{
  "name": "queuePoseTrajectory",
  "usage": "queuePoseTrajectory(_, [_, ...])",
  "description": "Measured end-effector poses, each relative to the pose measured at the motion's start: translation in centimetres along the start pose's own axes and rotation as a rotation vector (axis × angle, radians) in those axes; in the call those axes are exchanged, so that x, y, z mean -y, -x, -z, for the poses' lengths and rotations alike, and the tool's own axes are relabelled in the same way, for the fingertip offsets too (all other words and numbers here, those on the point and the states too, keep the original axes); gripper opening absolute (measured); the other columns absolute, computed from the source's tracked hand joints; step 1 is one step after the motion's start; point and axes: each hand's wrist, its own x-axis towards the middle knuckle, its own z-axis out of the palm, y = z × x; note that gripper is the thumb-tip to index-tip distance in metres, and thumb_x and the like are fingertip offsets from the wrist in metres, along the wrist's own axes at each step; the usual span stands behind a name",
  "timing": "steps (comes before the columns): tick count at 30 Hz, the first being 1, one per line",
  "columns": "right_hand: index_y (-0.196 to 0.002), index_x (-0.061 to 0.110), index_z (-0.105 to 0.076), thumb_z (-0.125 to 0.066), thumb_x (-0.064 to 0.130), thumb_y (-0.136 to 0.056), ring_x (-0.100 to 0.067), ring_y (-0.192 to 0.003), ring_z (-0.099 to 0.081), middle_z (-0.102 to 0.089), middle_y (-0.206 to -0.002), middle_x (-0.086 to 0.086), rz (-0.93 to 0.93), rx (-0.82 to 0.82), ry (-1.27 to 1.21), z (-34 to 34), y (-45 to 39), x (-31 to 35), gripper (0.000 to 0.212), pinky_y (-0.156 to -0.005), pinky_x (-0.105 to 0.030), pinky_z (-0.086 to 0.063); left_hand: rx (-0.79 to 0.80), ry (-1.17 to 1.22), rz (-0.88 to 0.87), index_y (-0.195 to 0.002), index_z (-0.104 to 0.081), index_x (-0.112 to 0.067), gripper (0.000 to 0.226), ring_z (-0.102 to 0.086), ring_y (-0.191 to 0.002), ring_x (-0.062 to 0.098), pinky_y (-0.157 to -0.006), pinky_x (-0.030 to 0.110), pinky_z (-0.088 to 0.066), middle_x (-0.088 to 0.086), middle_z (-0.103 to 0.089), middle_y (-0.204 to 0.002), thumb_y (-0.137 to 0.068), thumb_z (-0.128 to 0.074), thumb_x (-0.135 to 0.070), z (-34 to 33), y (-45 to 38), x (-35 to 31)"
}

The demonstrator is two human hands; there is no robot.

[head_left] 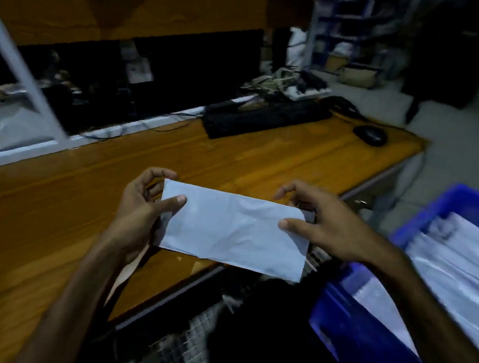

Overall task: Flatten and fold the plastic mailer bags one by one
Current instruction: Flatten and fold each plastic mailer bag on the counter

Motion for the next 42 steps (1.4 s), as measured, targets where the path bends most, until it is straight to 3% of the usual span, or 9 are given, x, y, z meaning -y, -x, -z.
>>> queuePoseTrajectory(7, [-0.111,0.023,-0.065,-0.075,0.009,-0.094,-0.015,-0.101,-0.063,-0.066,-0.110,0.009,-0.197,-0.213,0.052,7.4,13.6,-3.3,0.025,-0.089,-0.032,-0.050,0.431,-0.034,-0.068,-0.109,-0.059,-0.012,0.031,-0.068,-0.088,0.041,-0.072,0.058,-0.057,0.013,-0.069,-0.105,-0.088,-0.078,-0.002,-15.9,-1.8,0.5])
queuePoseTrajectory(13, [-0.101,0.028,-0.066,-0.078,0.008,-0.089,-0.016,-0.094,-0.059,-0.067,-0.103,0.010,-0.431,-0.315,0.146,12.2,23.8,-7.5,0.026,-0.086,-0.035,-0.049,0.776,-0.151,-0.097,-0.082,-0.068,-0.011,0.022,-0.069,-0.075,0.023,-0.068,0.033,-0.053,0.011,-0.071,-0.084,-0.088,-0.072,0.009,-28.9,-1.8,2.1])
queuePoseTrajectory(17, [-0.097,0.029,-0.065,-0.078,0.012,-0.089,-0.010,-0.091,-0.060,-0.068,-0.101,0.012,-0.600,-0.216,0.211,13.1,27.9,-10.6,0.022,-0.084,-0.033,-0.050,1.019,-0.399,-0.235,-0.077,-0.070,-0.004,0.024,-0.067,-0.074,0.008,-0.070,0.020,-0.051,0.003,-0.073,-0.076,-0.083,-0.068,0.019,-35.4,-1.9,3.4])
queuePoseTrajectory(22, [-0.090,0.038,-0.059,-0.073,0.019,-0.084,-0.015,-0.086,-0.060,-0.064,-0.092,0.008,-0.786,0.021,0.350,12.5,28.6,-14.4,0.025,-0.081,-0.046,-0.053,1.254,-0.734,-0.381,-0.070,-0.074,-0.008,0.028,-0.064,-0.072,-0.003,-0.074,0.007,-0.042,-0.008,-0.071,-0.069,-0.075,-0.068,0.019,-40.2,-1.9,5.3])
queuePoseTrajectory(26, [-0.082,0.035,-0.057,-0.073,0.016,-0.080,-0.017,-0.085,-0.059,-0.056,-0.083,0.012,-0.902,0.178,0.433,12.2,26.9,-15.9,0.025,-0.081,-0.046,-0.054,1.297,-0.961,-0.416,-0.069,-0.073,-0.007,0.033,-0.056,-0.065,-0.012,-0.062,0.003,-0.037,-0.012,-0.056,-0.059,-0.071,-0.058,0.022,-42.5,-1.3,7.0])
queuePoseTrajectory(33, [-0.074,0.034,-0.055,-0.077,0.009,-0.082,-0.028,-0.097,-0.065,-0.051,-0.085,0.007,-1.061,0.383,0.519,11.0,25.4,-18.2,0.034,-0.087,-0.045,-0.056,1.234,-1.150,-0.436,-0.072,-0.070,-0.002,0.023,-0.053,-0.062,0.013,-0.047,0.012,-0.034,-0.008,-0.054,-0.063,-0.072,-0.055,0.015,-43.9,-1.0,10.1])
queuePoseTrajectory(36, [-0.097,0.030,-0.062,-0.076,0.013,-0.085,-0.026,-0.107,-0.063,-0.055,-0.105,0.003,-1.098,0.397,0.548,10.9,25.2,-18.3,0.026,-0.083,-0.037,-0.052,1.196,-1.178,-0.506,-0.082,-0.067,-0.008,0.025,-0.056,-0.081,0.025,-0.064,0.028,-0.042,0.002,-0.056,-0.091,-0.076,-0.057,0.014,-43.7,-0.1,11.0])
queuePoseTrajectory(39, [-0.125,0.026,-0.061,-0.078,0.022,-0.088,-0.027,-0.114,-0.061,-0.057,-0.127,-0.003,-1.130,0.412,0.586,10.7,25.3,-18.3,0.040,-0.078,-0.032,-0.040,1.210,-1.285,-0.581,-0.098,-0.067,-0.015,0.028,-0.052,-0.092,0.025,-0.071,0.031,-0.037,0.007,-0.051,-0.114,-0.084,-0.058,0.007,-43.2,0.1,12.3])
queuePoseTrajectory(42, [-0.127,0.023,-0.058,-0.079,0.034,-0.089,-0.028,-0.116,-0.061,-0.058,-0.132,-0.004,-1.163,0.447,0.566,10.1,25.2,-17.8,0.045,-0.079,-0.034,-0.041,1.199,-1.400,-0.745,-0.108,-0.067,-0.019,0.025,-0.054,-0.109,0.030,-0.076,0.033,-0.035,0.011,-0.048,-0.130,-0.091,-0.059,-0.004,-42.2,0.8,13.0])
